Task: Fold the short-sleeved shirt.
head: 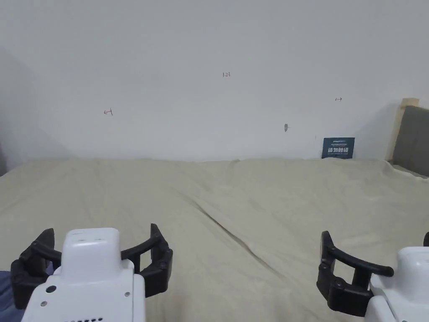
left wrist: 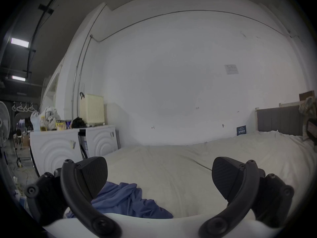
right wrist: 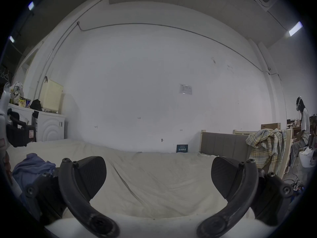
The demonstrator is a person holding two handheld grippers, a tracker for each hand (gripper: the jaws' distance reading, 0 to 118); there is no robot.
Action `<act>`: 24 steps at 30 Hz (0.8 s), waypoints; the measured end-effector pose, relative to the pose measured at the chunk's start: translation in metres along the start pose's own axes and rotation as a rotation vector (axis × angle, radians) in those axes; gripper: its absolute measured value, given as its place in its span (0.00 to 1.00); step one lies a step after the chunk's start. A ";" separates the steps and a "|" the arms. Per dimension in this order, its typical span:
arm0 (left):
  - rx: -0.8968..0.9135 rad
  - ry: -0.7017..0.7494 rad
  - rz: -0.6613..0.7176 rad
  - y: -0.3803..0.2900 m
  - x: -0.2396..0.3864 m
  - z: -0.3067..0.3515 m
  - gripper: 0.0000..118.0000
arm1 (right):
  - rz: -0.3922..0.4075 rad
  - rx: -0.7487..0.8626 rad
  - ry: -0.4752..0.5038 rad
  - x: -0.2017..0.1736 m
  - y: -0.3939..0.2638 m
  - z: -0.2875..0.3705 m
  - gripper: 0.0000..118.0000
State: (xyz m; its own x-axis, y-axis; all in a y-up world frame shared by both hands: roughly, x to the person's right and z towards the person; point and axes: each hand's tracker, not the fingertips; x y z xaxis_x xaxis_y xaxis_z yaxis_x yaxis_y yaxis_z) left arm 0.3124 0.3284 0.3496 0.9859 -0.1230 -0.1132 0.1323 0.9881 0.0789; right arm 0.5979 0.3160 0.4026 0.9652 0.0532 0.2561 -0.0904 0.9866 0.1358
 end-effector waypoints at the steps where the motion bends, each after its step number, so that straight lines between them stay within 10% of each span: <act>1: 0.013 -0.016 -0.012 0.001 0.002 0.003 1.00 | -0.001 -0.007 0.001 0.000 0.000 0.000 1.00; 16: 0.078 -0.071 -0.035 0.005 0.008 0.011 1.00 | -0.123 -0.011 -0.035 0.003 0.000 0.000 1.00; 19: 0.099 -0.087 0.010 0.005 0.006 0.014 1.00 | -0.122 -0.069 -0.161 -0.007 0.002 -0.002 1.00; 24: 0.064 -0.089 0.057 0.006 0.003 0.007 1.00 | -0.092 -0.015 -0.005 -0.006 0.000 -0.002 1.00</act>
State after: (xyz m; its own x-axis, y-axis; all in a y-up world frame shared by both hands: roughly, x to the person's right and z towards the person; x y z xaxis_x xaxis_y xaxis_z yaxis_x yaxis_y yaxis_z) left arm 0.3167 0.3332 0.3562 0.9969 -0.0769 -0.0190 0.0789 0.9862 0.1458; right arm 0.5924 0.3156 0.3988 0.9681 -0.0381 0.2477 0.0019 0.9895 0.1448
